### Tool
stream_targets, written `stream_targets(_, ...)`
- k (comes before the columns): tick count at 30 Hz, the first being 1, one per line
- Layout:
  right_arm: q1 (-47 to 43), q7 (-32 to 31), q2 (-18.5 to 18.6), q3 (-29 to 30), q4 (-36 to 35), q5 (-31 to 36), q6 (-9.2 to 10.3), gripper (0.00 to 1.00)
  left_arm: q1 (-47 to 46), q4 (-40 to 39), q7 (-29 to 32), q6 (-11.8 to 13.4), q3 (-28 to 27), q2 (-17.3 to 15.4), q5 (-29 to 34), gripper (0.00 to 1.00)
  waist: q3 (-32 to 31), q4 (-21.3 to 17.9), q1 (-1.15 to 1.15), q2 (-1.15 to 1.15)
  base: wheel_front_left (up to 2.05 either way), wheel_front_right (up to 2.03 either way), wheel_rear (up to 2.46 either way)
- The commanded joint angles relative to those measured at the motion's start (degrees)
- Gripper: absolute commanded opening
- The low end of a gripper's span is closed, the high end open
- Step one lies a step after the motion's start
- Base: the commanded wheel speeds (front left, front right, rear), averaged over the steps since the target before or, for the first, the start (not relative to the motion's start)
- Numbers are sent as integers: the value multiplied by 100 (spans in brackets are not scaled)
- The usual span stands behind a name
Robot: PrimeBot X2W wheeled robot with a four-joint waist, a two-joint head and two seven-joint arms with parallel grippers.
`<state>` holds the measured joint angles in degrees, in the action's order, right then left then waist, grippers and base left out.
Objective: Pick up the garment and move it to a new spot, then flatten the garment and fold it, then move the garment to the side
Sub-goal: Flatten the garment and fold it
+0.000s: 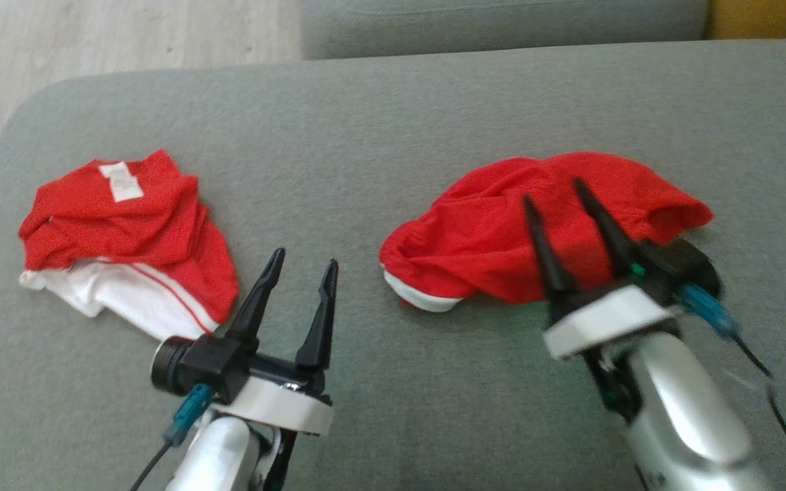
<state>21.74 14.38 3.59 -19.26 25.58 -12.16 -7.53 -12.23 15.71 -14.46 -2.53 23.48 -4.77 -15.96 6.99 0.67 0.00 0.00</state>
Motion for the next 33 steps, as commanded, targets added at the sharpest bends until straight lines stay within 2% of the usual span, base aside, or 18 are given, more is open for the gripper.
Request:
stream_targets(1, -476, 61, -71, 480, -536, 125, 4, 100, 4, -222, -53, -2, -319, -3, 57, 100, -132, -238, 0, 0, 0, 0, 0)
stream_targets(8, -1515, 61, -71, 1171, -910, 223, 4, 100, 135, -224, -53, -21, -430, 43, 99, 100, -141, -547, 0, 0, 0, 0, 0)
stream_targets(15, -1606, 62, -71, 1358, -773, 256, 4, 100, 80, -185, -53, -100, -422, 75, 170, 100, -12, -641, 0, 0, 0, 0, 0)
stream_targets(21, -1278, 40, -71, 1708, 36, 235, 4, 100, -8, -127, -53, -165, -401, 97, 220, 100, 139, -561, 0, 0, 0, 0, 0)
stream_targets(33, -596, 38, -71, 1642, 1400, 202, 4, 100, -177, -96, -53, -221, -400, 129, 269, 100, 391, -394, 0, 0, 0, 0, 0)
